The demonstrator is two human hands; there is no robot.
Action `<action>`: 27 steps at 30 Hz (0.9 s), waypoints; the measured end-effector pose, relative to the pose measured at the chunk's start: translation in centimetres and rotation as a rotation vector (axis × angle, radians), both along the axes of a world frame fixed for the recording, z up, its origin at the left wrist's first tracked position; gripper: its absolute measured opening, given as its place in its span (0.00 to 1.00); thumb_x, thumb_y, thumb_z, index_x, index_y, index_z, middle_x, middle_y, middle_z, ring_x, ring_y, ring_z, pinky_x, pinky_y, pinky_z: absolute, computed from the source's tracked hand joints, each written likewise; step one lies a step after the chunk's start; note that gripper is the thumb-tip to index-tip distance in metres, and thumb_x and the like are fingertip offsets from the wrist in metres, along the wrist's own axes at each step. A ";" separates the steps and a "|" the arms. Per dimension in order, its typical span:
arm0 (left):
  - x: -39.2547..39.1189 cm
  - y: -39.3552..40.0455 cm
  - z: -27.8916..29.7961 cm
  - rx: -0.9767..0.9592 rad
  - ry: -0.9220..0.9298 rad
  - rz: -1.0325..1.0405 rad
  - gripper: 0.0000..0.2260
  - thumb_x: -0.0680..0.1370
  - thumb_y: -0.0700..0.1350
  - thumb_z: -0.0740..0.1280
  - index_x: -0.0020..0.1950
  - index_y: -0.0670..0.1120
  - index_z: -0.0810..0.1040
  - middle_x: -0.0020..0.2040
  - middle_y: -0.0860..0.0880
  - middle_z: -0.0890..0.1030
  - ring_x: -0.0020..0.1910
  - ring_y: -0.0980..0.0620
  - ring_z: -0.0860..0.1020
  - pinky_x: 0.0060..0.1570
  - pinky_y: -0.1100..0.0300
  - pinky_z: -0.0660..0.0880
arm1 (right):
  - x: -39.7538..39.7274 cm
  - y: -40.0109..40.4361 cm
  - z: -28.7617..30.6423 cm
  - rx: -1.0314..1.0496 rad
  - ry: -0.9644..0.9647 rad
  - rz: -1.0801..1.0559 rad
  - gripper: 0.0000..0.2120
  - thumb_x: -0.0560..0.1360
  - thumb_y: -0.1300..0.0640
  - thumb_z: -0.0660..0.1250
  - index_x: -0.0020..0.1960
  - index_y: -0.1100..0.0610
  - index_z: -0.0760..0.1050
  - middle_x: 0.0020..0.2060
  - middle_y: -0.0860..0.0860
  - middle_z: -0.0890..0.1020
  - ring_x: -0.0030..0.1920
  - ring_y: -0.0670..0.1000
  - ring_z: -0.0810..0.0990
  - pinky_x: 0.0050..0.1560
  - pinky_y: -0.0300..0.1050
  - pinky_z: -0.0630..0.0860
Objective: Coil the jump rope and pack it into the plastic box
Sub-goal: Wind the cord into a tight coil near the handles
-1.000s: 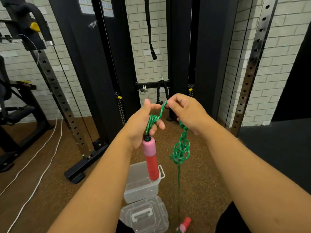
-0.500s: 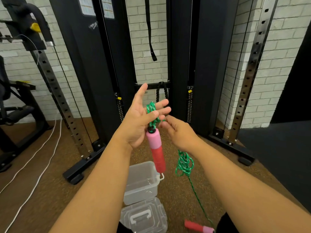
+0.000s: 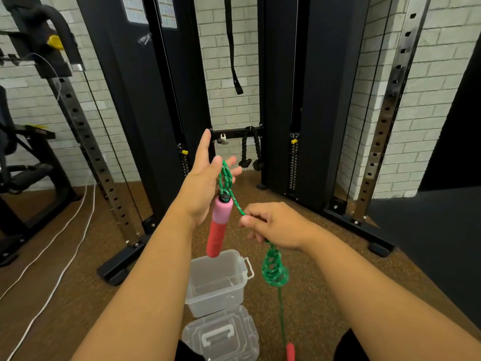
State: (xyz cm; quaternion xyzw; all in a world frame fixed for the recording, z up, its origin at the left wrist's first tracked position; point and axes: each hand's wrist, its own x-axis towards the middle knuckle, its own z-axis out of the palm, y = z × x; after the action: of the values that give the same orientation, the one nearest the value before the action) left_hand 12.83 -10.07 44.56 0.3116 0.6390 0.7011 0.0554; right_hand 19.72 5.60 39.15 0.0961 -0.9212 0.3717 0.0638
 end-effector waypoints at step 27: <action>1.1 -0.1 -0.2 0.175 -0.156 -0.280 0.31 0.74 0.38 0.63 0.76 0.53 0.61 0.45 0.38 0.84 0.29 0.52 0.78 0.37 0.62 0.77 | -2.0 2.3 0.9 -0.120 0.263 -0.164 0.05 0.80 0.54 0.62 0.48 0.52 0.75 0.31 0.44 0.73 0.33 0.46 0.71 0.39 0.46 0.69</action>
State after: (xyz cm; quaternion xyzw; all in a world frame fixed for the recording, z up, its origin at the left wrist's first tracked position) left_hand 13.91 -10.14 44.35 0.3457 0.5197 0.7616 0.1744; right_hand 17.74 7.91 40.09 0.0643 -0.8858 0.4038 0.2197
